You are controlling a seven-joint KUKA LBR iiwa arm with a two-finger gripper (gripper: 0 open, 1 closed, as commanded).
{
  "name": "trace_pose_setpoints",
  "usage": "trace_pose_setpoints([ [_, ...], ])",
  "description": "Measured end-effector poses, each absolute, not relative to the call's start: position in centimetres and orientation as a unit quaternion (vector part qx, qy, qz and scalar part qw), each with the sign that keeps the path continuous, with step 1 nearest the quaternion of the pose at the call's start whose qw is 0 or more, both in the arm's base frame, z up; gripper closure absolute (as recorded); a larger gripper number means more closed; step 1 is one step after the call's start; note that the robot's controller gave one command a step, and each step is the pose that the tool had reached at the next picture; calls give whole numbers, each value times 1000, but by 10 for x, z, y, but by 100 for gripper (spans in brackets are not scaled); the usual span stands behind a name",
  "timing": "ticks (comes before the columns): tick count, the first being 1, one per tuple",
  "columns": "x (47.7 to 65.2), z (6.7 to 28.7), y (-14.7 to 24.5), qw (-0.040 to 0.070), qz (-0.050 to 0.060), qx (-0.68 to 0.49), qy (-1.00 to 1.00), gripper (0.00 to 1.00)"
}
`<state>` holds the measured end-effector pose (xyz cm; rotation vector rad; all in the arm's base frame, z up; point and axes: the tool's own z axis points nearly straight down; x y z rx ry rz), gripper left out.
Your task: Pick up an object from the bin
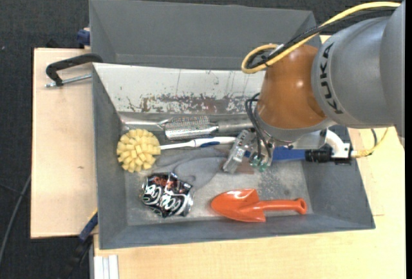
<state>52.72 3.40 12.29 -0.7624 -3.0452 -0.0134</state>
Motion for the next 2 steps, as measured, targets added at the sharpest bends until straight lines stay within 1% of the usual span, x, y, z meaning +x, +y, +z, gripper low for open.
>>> trace_pose_setpoints([
  [1, 537, 151, 22, -4, -6, -289, -957, 100],
  [2, 515, 190, 38, 2, -3, -272, -962, 100],
])
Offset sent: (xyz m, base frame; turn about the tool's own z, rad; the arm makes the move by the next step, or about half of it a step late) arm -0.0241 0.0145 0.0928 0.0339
